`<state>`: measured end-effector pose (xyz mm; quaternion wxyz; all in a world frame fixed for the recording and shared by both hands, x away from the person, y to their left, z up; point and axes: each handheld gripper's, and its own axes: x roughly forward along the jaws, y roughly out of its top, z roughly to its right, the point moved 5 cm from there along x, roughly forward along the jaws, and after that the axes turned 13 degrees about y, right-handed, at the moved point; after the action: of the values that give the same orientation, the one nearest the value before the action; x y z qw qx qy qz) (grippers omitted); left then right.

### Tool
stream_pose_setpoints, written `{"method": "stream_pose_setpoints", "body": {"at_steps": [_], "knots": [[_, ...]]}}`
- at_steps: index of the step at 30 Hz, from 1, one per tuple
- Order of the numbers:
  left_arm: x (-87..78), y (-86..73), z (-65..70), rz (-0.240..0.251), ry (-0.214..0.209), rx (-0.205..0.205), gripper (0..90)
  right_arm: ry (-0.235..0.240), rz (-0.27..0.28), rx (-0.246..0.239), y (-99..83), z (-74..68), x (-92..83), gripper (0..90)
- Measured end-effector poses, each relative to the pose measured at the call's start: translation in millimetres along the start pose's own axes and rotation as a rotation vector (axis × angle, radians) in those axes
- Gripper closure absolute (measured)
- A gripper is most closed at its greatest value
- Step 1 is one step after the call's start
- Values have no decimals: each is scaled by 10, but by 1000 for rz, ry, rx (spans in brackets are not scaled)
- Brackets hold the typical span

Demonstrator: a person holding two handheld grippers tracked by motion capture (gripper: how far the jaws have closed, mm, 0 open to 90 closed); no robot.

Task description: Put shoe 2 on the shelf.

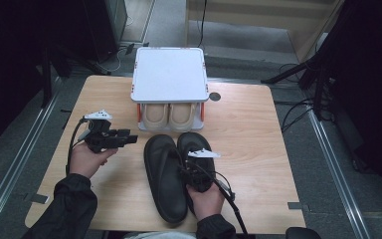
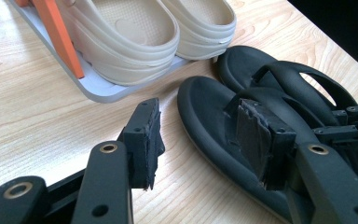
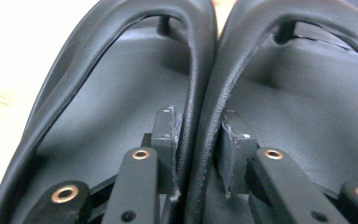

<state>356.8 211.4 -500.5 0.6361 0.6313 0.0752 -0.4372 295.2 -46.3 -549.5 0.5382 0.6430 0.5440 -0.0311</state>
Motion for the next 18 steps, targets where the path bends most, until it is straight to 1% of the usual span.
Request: {"method": "stream_pose_setpoints", "body": {"at_steps": [3, 7, 8, 10, 13, 15, 16, 17, 18], "knots": [[2, 0, -4, 0, 1, -3, 502, 4, 3, 27, -2, 13, -19, 732], [-4, 2, -9, 2, 4, -2, 501, 11, -2, 29, 7, 34, -32, 743], [-3, 2, -12, 4, 3, -4, 500, 7, -9, 41, 7, 40, -51, 752], [-4, 2, -19, 3, 8, -2, 495, 9, -16, 43, 5, 62, -93, 759], [-1, -1, -27, 2, 10, -4, 490, 20, -25, 30, 6, 79, -146, 760], [-7, -5, -35, -5, 9, -3, 488, 49, -30, 21, 24, 79, -208, 759], [-7, -8, -37, -7, 8, -4, 488, 79, -43, -13, 40, 81, -245, 760], [-8, -10, -37, -10, 9, -6, 487, 101, -74, -55, 57, 80, -285, 760], [-11, -13, -36, -9, 12, -7, 487, 101, -74, -55, 57, 80, -285, 760]]}}
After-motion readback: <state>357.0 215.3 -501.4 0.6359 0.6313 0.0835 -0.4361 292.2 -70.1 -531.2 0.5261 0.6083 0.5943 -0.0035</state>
